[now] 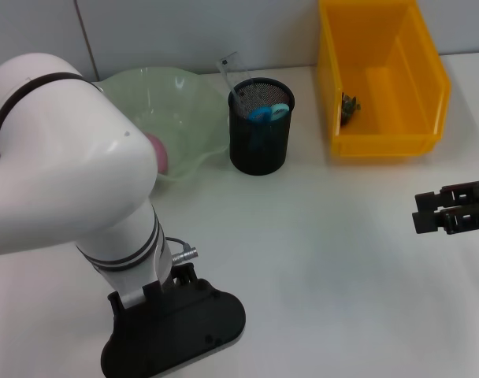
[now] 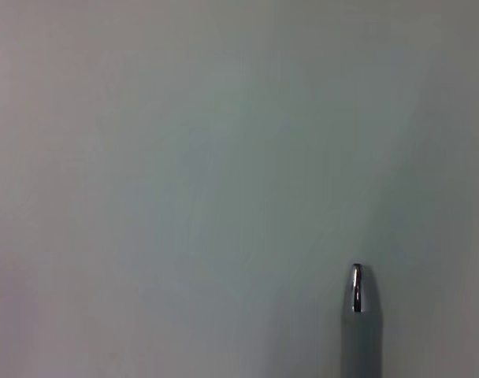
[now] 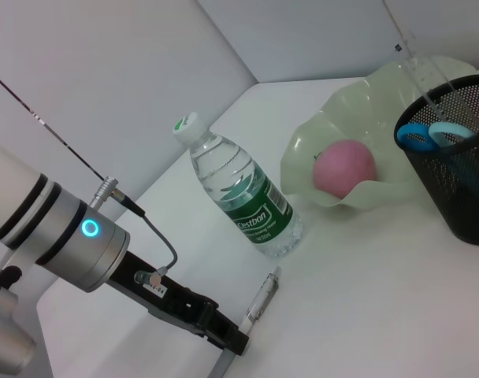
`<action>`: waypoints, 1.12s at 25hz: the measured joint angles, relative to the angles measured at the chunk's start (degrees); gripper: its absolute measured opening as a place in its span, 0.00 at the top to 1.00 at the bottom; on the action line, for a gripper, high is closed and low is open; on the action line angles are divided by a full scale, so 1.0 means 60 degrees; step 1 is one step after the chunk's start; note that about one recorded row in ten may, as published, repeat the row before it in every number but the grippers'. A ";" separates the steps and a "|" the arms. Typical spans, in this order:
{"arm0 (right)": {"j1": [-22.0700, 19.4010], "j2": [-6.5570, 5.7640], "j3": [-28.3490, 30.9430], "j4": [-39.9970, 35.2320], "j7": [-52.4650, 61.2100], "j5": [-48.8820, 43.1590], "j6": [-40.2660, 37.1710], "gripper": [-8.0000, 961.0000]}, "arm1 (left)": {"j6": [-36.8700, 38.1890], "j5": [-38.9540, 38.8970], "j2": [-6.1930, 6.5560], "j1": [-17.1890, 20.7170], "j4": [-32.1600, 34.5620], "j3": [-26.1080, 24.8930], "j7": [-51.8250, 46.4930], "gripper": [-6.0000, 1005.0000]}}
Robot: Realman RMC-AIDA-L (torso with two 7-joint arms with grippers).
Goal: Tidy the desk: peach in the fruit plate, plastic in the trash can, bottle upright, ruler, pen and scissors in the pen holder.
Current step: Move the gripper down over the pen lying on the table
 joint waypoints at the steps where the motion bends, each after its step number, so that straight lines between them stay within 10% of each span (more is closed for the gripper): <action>1: 0.0000 -0.0001 0.0000 -0.0003 -0.0004 0.0000 0.0000 0.21 | 0.0000 0.0000 0.0000 0.0000 0.0000 0.0000 0.0000 0.69; 28: 0.0046 0.0000 0.0000 -0.0021 -0.0012 0.0013 -0.0015 0.21 | -0.0066 -0.0050 -0.0015 -0.0074 -0.0081 0.0023 -0.0027 0.72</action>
